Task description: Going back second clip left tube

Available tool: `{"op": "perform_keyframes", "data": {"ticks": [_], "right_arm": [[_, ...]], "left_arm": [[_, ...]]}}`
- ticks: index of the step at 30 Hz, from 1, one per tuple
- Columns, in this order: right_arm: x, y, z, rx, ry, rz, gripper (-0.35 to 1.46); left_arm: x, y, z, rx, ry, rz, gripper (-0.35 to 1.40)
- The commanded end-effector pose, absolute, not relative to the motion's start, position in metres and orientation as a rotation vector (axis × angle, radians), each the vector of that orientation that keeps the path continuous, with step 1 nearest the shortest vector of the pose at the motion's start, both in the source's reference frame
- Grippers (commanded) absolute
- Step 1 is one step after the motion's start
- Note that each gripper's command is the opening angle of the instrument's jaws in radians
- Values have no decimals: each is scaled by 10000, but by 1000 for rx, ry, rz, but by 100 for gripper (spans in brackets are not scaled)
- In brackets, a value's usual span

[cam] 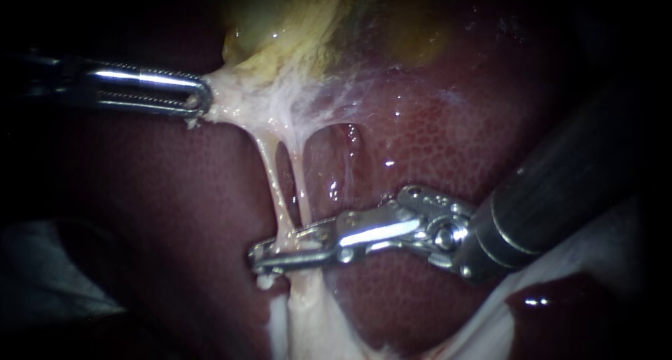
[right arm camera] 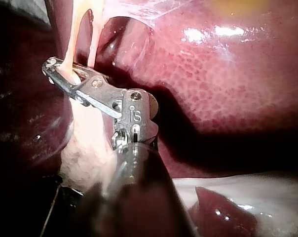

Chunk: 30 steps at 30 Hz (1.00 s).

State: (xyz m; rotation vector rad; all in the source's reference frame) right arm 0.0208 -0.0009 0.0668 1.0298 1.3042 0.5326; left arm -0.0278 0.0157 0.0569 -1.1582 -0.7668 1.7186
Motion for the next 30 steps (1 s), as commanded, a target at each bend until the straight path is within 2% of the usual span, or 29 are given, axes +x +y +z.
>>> {"op": "perform_keyframes", "data": {"ticks": [1, 2, 4, 8, 11, 14, 21, 30], "right_arm": [[210, -8, 669, 1003, 1315, 525, -7], [212, -8, 669, 971, 1324, 520, 10], [215, -7, 670, 940, 1329, 533, 34], [219, -4, 672, 827, 1341, 533, 44], [218, 3, 673, 717, 1321, 538, 48], [211, 11, 670, 652, 1283, 531, 49], [176, 21, 658, 604, 1247, 523, 49], [107, 24, 615, 437, 1129, 274, 50]], "left_arm": [[-277, 157, 569, -1158, -767, 1719, -35], [-277, 157, 569, -1158, -767, 1719, -35], [-277, 157, 569, -1158, -767, 1719, -35], [-277, 157, 569, -1158, -767, 1719, -35], [-278, 157, 569, -1158, -767, 1719, -35], [-277, 157, 569, -1158, -767, 1719, -35], [-276, 157, 568, -1158, -768, 1719, -35], [-274, 158, 568, -1157, -766, 1718, -35]]}}
